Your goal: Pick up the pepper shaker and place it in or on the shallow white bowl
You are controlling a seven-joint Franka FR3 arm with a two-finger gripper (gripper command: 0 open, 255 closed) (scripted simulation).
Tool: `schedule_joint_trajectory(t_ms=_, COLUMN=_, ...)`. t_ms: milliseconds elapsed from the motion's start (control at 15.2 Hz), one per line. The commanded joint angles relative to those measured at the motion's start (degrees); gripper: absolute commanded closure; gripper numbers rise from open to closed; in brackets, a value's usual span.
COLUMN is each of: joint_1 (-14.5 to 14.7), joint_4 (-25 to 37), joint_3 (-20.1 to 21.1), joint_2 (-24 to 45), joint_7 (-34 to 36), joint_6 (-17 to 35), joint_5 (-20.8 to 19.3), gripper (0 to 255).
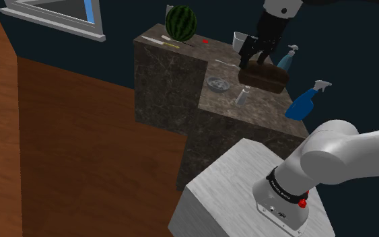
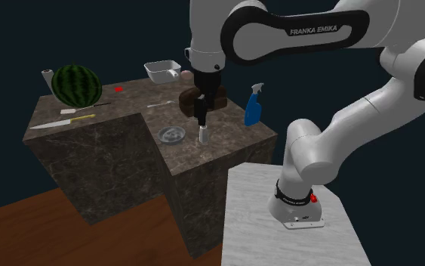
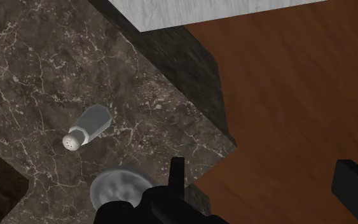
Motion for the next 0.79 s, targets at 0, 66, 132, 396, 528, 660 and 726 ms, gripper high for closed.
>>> schedule_joint_trajectory(t_ms=0, joint_1=0.00, joint_4=0.00, joint_3=0.00, joint_2=0.00, joint_7=0.00, joint_6=0.00, joint_5=0.00, gripper=0)
schedule_joint_trajectory(t_ms=66, joint_1=-0.61, joint_4=-0.66, joint_3=-0.88, joint_2=0.67, joint_7=-0.37, joint_6=1.28, joint_5=-0.53, gripper=0)
schedule_joint_trajectory(t_ms=132, joint_1=-1.23, joint_4=-1.28, joint_3=-1.77, joint_2=1.41, joint_7=-0.73, joint_6=2.56, joint_5=-1.06, gripper=0)
schedule_joint_trajectory(t_ms=396, joint_1=-3.72, joint_4=-3.17, joint_3=-5.31, joint_2=4.94, joint_7=-2.17, joint_6=7.79, joint_5=-3.05, gripper=0)
schedule_joint_trajectory(t_ms=528, joint_1=-4.94, joint_4=-3.79, joint_3=-7.10, joint_2=7.06, joint_7=-2.88, joint_6=10.44, joint_5=-3.96, gripper=0)
schedule_joint_trajectory(t_ms=660, joint_1=-6.09, joint_4=-4.18, joint_3=-8.92, joint_2=9.40, joint_7=-3.57, joint_6=13.10, joint_5=-4.80, gripper=0)
schedule_joint_trajectory(t_ms=726, joint_1=-6.66, joint_4=-4.28, joint_3=-9.83, joint_2=10.66, joint_7=-3.93, joint_6=14.43, joint_5=-5.18, gripper=0)
